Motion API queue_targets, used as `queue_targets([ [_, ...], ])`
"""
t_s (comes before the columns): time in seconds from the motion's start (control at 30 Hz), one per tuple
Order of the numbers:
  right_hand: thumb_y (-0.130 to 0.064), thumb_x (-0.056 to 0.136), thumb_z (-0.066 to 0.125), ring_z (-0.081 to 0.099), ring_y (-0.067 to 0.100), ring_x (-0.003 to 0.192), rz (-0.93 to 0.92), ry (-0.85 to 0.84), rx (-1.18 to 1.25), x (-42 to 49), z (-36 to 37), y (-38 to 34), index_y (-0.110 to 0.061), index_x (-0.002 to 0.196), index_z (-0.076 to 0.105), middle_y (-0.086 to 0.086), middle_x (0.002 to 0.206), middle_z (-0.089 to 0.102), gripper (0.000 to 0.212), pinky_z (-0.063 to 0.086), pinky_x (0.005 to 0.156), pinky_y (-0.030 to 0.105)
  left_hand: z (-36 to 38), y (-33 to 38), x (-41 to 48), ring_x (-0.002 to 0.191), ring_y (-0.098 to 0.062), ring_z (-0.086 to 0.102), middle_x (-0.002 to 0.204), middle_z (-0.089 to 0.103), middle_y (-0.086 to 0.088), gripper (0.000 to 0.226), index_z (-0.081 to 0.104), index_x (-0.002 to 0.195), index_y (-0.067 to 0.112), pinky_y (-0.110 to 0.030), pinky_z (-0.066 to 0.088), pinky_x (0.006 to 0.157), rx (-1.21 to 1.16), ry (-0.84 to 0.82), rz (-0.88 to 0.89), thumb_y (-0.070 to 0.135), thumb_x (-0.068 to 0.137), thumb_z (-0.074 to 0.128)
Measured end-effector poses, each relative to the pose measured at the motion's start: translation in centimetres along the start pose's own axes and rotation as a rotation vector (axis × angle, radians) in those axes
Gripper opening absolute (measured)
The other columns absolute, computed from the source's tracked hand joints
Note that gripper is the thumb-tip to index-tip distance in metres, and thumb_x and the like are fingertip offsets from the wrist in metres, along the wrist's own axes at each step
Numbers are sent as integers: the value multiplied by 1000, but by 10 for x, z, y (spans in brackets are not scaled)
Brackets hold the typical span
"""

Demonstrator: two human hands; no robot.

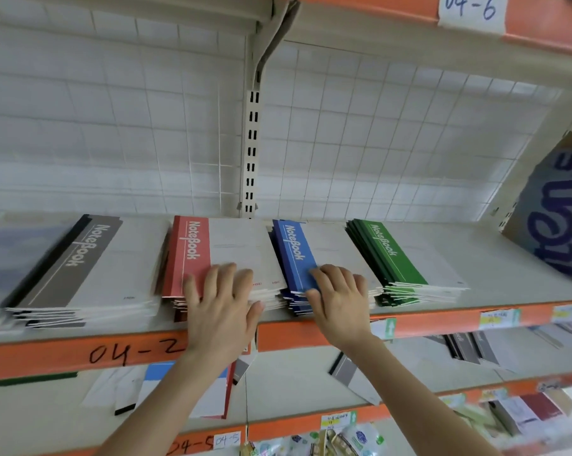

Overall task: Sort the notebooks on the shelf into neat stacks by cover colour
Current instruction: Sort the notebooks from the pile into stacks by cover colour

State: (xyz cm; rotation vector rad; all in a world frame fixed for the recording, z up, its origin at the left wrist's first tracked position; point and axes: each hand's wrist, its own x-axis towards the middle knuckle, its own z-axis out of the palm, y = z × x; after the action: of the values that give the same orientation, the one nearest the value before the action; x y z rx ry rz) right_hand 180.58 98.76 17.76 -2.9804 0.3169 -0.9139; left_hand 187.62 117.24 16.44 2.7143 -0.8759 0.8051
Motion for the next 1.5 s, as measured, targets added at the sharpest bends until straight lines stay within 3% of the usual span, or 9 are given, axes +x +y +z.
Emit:
queue_targets([
  [0.2,-34,88,36,62,26,85,3,-18,14,4,4,6,-13,99,67,3,98,66,39,31,76,36,-18,10,10,114,-44,54,118,61,-24,55,69,103,7,-67,40,82,-68,-30,2,43,82,34],
  [0.3,-30,87,36,63,26,87,28,39,104,6,-5,14,-11,99,67,4,96,67,38,42,79,35,-22,23,23,115,-45,54,118,61,-23,54,69,104,7,-64,45,78,-115,-49,28,43,83,34],
  [0.47,-43,83,25,55,35,104,284,116,258,18,-34,68,-6,111,64,13,111,63,61,38,86,42,-18,63,40,109,-44,57,115,61,-24,53,68,105,5,-56,49,79,-164,-1,146,41,85,35],
  [0.67,-32,93,48,40,34,124,609,-167,202,38,-49,193,-12,131,49,16,133,48,42,32,101,39,-9,139,67,104,-41,61,111,64,-21,49,68,104,6,-50,52,76,-181,44,194,37,82,37],
  [0.73,-35,92,52,46,32,120,690,-290,315,44,-45,226,-13,133,45,16,132,49,47,36,99,35,-5,167,77,104,-40,61,109,65,-20,50,69,105,6,-49,52,75,-176,41,196,38,83,37],
  [0.9,-43,88,57,54,23,104,855,-541,825,50,-41,266,-20,132,40,5,124,54,53,43,73,31,8,235,91,104,-36,62,105,66,-16,49,70,100,8,-45,53,79,-204,41,194,39,81,38],
  [1.07,-39,88,61,56,17,70,785,-723,970,54,-32,277,-15,105,45,4,88,58,33,47,57,27,26,283,94,107,-37,60,107,66,-12,49,72,97,13,-45,52,81,-159,13,196,45,77,40],
  [1.17,-31,84,67,55,19,69,763,-782,971,59,-32,275,-16,85,52,3,80,58,21,46,64,32,39,292,95,105,-38,59,105,65,-14,57,70,96,13,-46,49,75,-102,-46,123,56,72,41],
  [1.5,-23,84,68,52,23,69,892,-877,1001,75,-38,272,-13,82,52,7,80,53,19,43,83,44,54,298,95,95,-36,62,102,66,-15,62,69,100,10,-42,38,77,6,-30,54,59,75,40],
])
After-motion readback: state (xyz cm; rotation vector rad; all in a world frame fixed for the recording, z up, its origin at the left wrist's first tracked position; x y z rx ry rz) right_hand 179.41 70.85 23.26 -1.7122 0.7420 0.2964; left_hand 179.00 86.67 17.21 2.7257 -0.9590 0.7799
